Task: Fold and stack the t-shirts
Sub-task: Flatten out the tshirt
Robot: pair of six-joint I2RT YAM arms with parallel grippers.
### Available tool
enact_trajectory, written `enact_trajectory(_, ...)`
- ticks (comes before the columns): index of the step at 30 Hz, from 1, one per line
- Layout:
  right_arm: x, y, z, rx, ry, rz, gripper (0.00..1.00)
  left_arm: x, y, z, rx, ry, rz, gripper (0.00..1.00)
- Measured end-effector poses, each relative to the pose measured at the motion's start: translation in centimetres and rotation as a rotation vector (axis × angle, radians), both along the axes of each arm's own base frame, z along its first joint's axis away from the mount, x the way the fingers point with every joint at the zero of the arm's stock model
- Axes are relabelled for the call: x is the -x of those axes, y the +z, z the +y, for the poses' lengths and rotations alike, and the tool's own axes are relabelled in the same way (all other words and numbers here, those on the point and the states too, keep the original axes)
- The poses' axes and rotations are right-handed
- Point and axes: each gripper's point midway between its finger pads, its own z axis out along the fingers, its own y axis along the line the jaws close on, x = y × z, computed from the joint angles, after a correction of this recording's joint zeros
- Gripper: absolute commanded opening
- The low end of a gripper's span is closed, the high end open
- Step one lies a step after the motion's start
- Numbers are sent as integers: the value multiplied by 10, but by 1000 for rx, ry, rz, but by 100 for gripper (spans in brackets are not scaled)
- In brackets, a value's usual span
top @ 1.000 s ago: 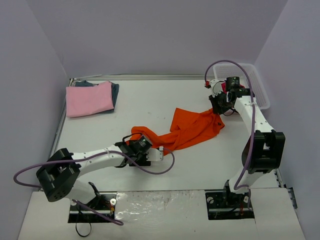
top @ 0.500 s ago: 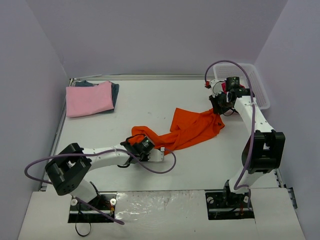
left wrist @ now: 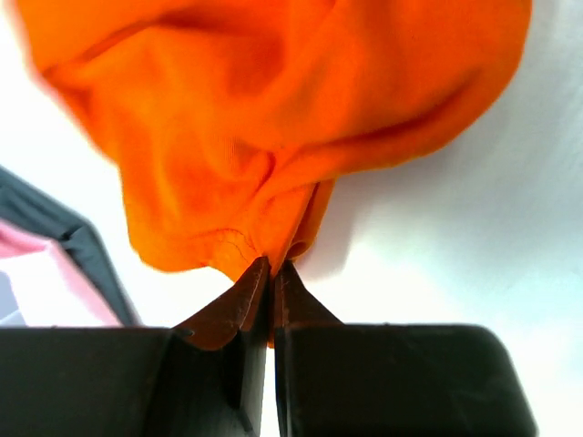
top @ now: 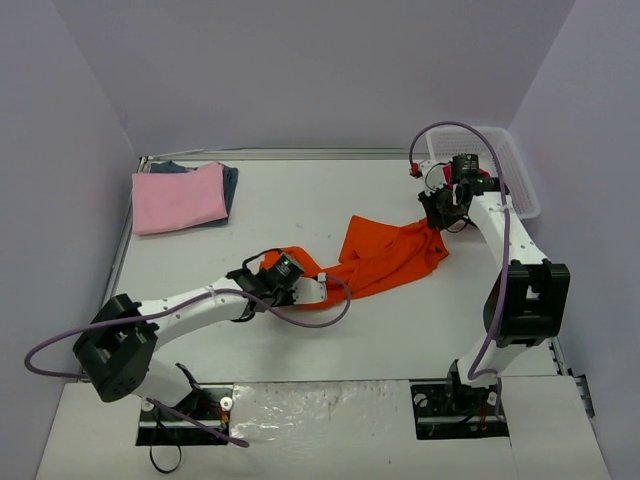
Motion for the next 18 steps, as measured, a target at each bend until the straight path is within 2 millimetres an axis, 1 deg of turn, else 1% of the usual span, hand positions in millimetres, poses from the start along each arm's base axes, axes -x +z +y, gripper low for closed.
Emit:
enact_trajectory(5, 0, 0, -1, 4, -2, 0, 0, -14, 42, 4, 72, 44, -51, 2)
enact_trajectory(8, 0, 0, -1, 4, -2, 0, 0, -16, 56, 10, 95, 66, -56, 2)
enact_trajectory(10, 0, 0, -1, 4, -1, 0, 0, -15, 59, 15, 94, 76, -50, 2)
enact_trajectory(14, 0, 0, -1, 6, 2, -1, 0, -6, 54, 22, 64, 78, -8, 3)
enact_trajectory(18, 0, 0, -1, 9, 7, -2, 0, 1, 50, 25, 53, 79, 22, 2)
